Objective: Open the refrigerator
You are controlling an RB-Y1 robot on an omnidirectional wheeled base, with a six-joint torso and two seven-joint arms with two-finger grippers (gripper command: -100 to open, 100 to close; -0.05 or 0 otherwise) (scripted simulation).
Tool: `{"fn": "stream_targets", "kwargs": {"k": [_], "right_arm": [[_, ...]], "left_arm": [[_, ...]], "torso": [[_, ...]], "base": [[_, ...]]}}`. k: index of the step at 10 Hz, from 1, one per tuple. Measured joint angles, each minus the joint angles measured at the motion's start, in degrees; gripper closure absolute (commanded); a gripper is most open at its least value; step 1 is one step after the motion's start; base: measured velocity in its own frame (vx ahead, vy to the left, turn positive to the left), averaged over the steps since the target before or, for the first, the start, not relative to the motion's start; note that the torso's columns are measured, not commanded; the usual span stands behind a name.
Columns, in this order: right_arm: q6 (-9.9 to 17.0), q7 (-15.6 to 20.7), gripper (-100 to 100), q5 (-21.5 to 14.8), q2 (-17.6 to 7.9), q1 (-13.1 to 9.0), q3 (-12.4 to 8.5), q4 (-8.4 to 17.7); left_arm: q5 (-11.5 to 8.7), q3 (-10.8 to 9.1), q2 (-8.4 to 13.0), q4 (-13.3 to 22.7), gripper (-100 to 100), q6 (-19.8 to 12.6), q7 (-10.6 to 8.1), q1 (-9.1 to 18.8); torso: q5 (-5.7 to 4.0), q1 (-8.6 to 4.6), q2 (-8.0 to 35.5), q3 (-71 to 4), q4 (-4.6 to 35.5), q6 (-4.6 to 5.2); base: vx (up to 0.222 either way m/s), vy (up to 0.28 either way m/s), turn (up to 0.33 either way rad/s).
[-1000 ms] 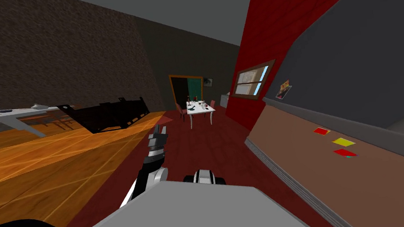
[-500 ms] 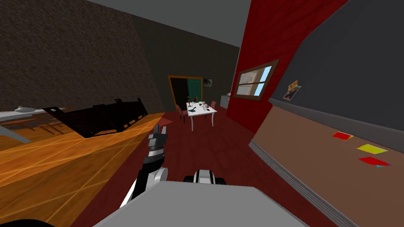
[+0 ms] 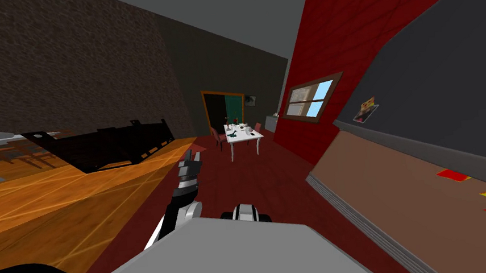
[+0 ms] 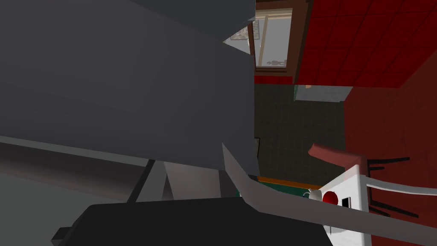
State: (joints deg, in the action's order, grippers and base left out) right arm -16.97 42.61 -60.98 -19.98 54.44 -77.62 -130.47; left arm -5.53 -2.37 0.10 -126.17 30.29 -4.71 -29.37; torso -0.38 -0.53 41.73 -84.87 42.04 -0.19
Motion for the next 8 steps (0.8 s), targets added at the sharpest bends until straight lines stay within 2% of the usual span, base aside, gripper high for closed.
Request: {"fn": "stream_targets", "kwargs": {"k": [4,5,8], "right_arm": [[0.73,-0.04,100,-0.28,1.59,1.35,-1.44,0.84],[1.21,-0.15,-100,-0.52,1.88,1.72,-1.46,0.78],[0.91,-2.76,-100,1.44,0.08,4.40,-4.70,0.86]], "left_arm": [[0.00,0.00,0.00,0.00,0,0.00,0.00,0.01],[0.00,0.00,0.00,0.00,0,0.00,0.00,0.01],[0.00,-0.02,0.02,0.00,0,-0.01,0.00,0.03]], "torso": [[0.01,0.00,0.20,0.11,0.05,0.06],[0.00,-0.02,0.31,0.19,0.09,0.06],[0.22,0.08,0.87,0.50,0.35,0.19]], "base": [[0.196,0.180,-0.025],[0.100,0.083,-0.076],[0.026,-0.023,-0.059]]}}
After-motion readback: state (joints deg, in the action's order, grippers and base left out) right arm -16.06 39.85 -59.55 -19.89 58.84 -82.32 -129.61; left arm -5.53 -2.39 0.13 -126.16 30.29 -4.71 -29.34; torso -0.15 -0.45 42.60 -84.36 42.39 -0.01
